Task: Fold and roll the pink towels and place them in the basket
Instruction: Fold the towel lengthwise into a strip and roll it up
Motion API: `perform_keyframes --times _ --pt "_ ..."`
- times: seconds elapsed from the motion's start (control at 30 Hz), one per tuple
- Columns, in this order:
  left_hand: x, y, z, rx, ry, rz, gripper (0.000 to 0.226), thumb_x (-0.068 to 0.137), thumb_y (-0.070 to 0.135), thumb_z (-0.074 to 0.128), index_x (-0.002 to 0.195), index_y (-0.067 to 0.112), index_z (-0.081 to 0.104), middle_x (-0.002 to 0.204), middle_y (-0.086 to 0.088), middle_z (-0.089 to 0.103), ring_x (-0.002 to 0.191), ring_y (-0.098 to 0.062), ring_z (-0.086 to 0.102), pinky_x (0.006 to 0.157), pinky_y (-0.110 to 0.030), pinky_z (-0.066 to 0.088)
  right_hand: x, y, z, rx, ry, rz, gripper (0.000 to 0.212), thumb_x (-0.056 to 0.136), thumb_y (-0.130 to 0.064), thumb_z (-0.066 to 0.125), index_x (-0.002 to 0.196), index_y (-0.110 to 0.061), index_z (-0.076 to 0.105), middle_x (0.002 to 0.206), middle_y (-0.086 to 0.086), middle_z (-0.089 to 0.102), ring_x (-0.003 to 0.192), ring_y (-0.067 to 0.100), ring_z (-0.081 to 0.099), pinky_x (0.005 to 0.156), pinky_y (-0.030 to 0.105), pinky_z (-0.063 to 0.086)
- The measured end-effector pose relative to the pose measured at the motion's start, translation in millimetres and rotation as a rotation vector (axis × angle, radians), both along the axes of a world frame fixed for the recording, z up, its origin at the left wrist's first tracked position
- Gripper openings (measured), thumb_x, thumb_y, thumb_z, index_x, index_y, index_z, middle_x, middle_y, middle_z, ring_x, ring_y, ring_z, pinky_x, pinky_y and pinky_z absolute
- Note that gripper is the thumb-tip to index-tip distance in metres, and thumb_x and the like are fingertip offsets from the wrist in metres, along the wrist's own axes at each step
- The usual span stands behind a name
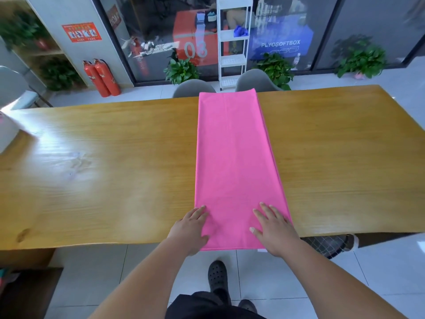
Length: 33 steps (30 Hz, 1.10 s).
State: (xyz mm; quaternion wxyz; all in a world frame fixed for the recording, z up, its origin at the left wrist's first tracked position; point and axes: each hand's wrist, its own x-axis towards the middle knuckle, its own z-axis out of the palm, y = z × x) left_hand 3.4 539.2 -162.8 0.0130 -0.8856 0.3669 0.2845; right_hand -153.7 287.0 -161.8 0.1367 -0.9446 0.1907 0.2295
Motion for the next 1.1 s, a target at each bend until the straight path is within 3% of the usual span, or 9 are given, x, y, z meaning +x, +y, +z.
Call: perform_keyframes --times 0.13,0.3,0.43,0.67,0.87,1.1 --pt "0 -2 9 0.003 0.015 -0.03 0.08 0.103 0.048 0.056 0.169 0.029 0.014 0.176 0.014 0.004 0.161 -0.017 0.011 0.125 -0.048 0.034 -1 2 8 -0.004 0.012 -0.015 0.069 0.108 -0.06 0.035 0.167 -0.029 0.016 0.176 -0.003 0.0 0.162 0.027 0.005 0.127 0.052 0.025" --pt "25 -10 16 -0.082 0.034 -0.004 0.068 0.102 0.045 0.057 0.163 0.027 0.033 0.165 0.005 0.034 0.149 -0.023 0.036 0.119 -0.047 0.039 26 6 18 -0.034 0.005 -0.076 0.059 0.106 -0.06 0.04 0.153 -0.024 0.043 0.156 0.001 0.039 0.138 0.028 0.041 0.105 0.05 0.049" --pt "64 -8 21 -0.184 -0.002 0.024 0.067 0.103 0.038 0.056 0.164 0.031 0.03 0.166 0.0 0.028 0.15 -0.026 0.033 0.115 -0.047 0.043 56 16 18 -0.044 -0.025 -0.104 0.059 0.106 -0.058 0.043 0.154 -0.025 0.042 0.155 0.002 0.039 0.138 0.027 0.042 0.104 0.048 0.051" --pt "168 17 22 -0.208 -0.025 -0.016 0.068 0.104 0.043 0.057 0.164 0.034 0.026 0.167 -0.001 0.023 0.15 -0.028 0.033 0.113 -0.048 0.046 131 61 16 -0.049 -0.082 -0.183 0.06 0.106 -0.057 0.046 0.156 -0.025 0.041 0.153 0.003 0.042 0.136 0.028 0.044 0.107 0.046 0.048" --pt "240 20 20 -0.25 0.02 0.009 0.066 0.105 0.044 0.055 0.164 0.03 0.029 0.164 -0.002 0.03 0.145 -0.03 0.037 0.11 -0.049 0.047 188 108 28 -0.028 -0.173 -0.258 0.058 0.105 -0.05 0.051 0.158 -0.031 0.039 0.153 -0.006 0.044 0.137 0.021 0.044 0.104 0.041 0.05" --pt "287 -11 11 -0.329 0.106 0.055 0.067 0.103 0.042 0.059 0.163 0.027 0.033 0.161 -0.004 0.036 0.143 -0.031 0.043 0.104 -0.042 0.05 224 146 27 -0.046 -0.148 -0.301 0.059 0.101 -0.047 0.058 0.156 -0.039 0.039 0.15 -0.003 0.044 0.136 0.024 0.042 0.102 0.042 0.051"
